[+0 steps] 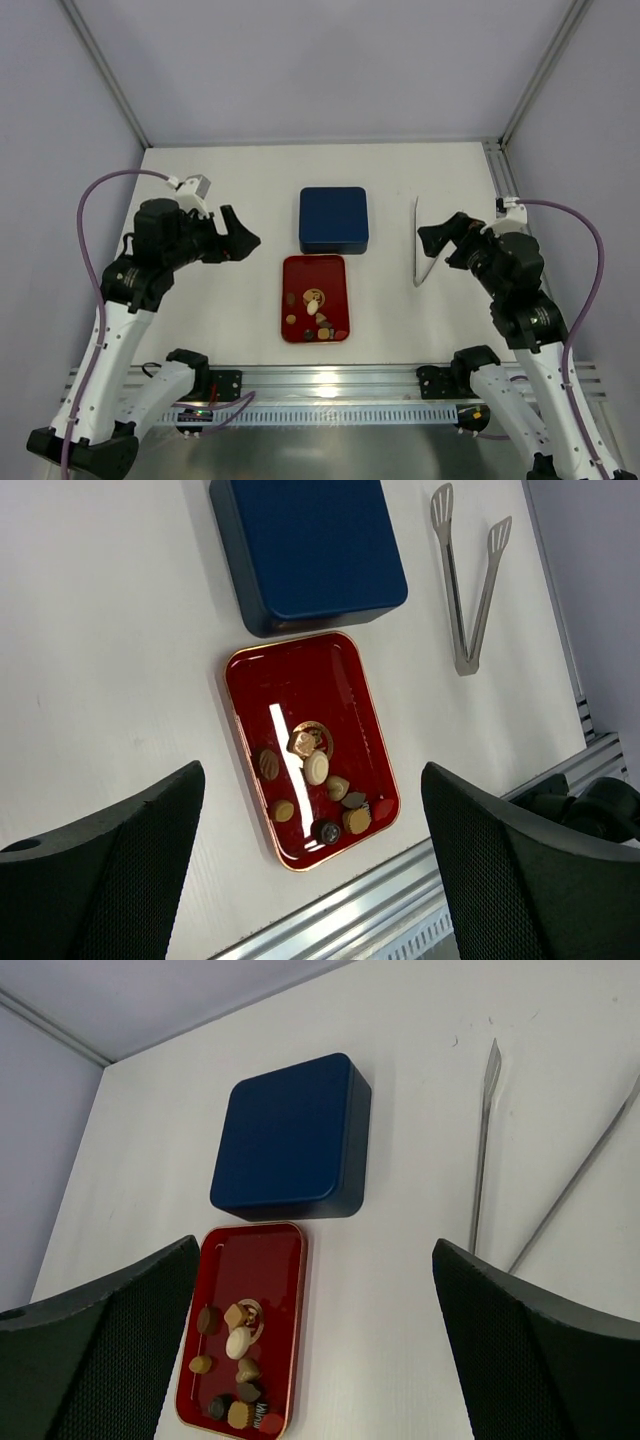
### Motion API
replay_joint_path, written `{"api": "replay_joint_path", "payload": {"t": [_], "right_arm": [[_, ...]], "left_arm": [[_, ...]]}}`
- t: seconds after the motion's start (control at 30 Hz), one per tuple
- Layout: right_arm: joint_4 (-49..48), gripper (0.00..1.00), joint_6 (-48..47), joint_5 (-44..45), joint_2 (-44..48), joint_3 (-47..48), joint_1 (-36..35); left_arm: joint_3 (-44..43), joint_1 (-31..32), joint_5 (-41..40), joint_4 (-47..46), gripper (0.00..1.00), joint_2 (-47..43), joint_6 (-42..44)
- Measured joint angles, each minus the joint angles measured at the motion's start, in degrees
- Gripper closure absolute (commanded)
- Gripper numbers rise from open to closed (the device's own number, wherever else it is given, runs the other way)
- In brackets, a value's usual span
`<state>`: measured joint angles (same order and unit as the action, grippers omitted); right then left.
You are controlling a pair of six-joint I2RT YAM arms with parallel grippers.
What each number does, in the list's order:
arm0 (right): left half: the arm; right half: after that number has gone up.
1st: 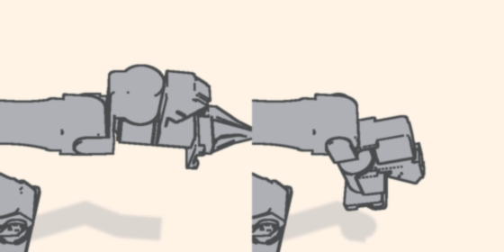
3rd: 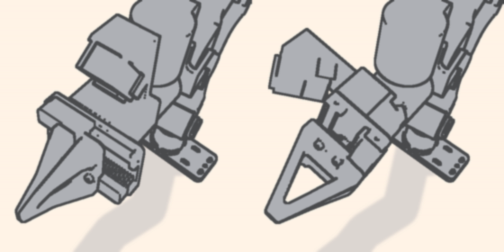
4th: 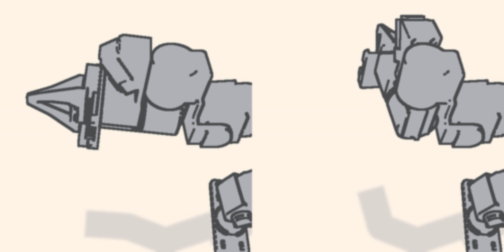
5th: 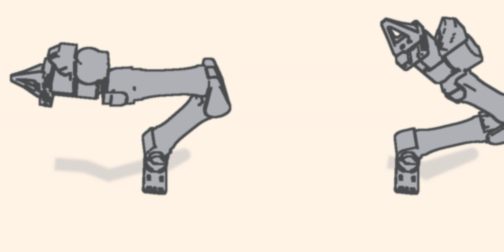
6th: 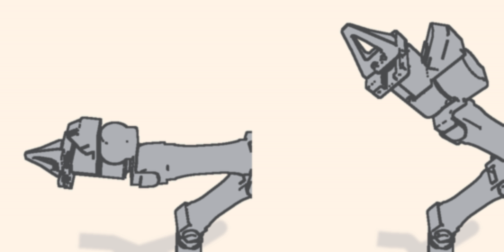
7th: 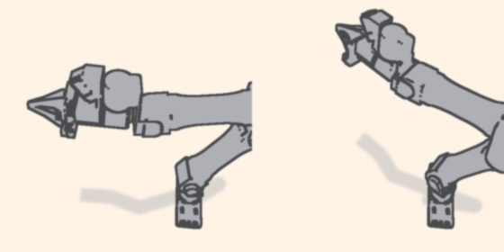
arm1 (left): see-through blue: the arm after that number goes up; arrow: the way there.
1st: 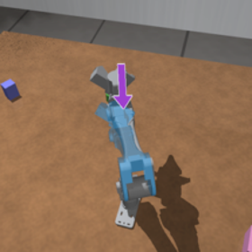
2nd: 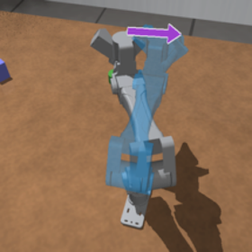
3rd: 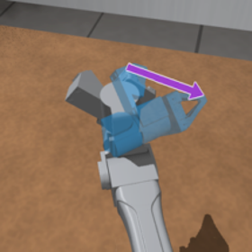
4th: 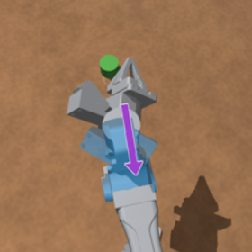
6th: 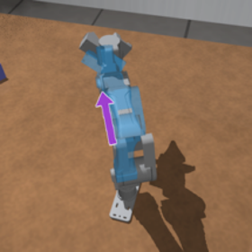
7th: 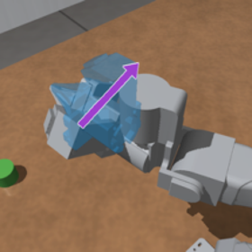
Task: Pack the chocolate
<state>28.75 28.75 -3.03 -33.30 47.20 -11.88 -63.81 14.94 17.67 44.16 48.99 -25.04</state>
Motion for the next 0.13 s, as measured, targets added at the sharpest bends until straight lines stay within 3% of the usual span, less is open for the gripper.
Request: {"api": "replay_joint_path", "payload": {"t": [0.13], "right_arm": [[0.33,0.02,-0.07,0.20,-0.11,-0.17,0.00]], "left_arm": [[0.17,0.00,-0.17,0.48,0.13,0.00,0.04]]}}
